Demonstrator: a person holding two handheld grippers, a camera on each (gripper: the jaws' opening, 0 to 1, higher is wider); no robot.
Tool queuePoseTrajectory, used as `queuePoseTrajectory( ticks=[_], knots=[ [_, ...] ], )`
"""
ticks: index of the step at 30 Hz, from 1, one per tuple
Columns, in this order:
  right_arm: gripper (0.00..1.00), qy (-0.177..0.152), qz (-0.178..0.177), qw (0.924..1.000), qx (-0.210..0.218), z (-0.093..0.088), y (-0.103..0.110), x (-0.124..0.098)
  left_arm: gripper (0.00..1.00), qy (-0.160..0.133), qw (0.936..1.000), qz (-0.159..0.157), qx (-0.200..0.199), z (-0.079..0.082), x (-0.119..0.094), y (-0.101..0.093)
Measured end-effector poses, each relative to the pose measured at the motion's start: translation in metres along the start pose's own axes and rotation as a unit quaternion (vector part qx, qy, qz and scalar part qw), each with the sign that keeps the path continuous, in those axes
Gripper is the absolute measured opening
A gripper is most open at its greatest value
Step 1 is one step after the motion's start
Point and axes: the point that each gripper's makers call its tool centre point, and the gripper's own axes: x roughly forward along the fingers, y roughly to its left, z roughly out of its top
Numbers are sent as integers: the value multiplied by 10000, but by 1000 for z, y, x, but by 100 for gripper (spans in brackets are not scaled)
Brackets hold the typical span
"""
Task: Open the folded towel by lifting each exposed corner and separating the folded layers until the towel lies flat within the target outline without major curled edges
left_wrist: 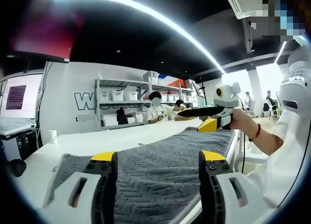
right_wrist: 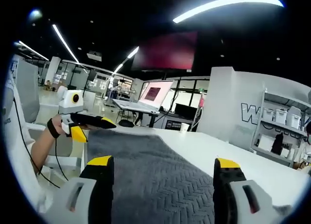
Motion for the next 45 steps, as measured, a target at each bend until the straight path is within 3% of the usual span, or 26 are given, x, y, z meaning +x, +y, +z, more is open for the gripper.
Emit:
queuePoseTrajectory(
  ticks=[18, 26, 28, 45],
  knots=[
    [86, 87, -400, 9989, 208, -29, -23, -50, 71, 21, 10000, -20, 5, -2, 5, -4],
    [86, 162, -409, 9988, 200, -35, -22, -56, 71, 88, 10000, -34, 0, -5, 6, -5],
    [86, 202, -455, 9983, 287, -44, -21, -63, 71, 65, 10000, -50, -7, -5, 6, -6],
    [84, 242, -394, 9983, 361, -51, -16, -64, 71, 119, 9999, 49, -56, -9, 5, 0]
  ],
)
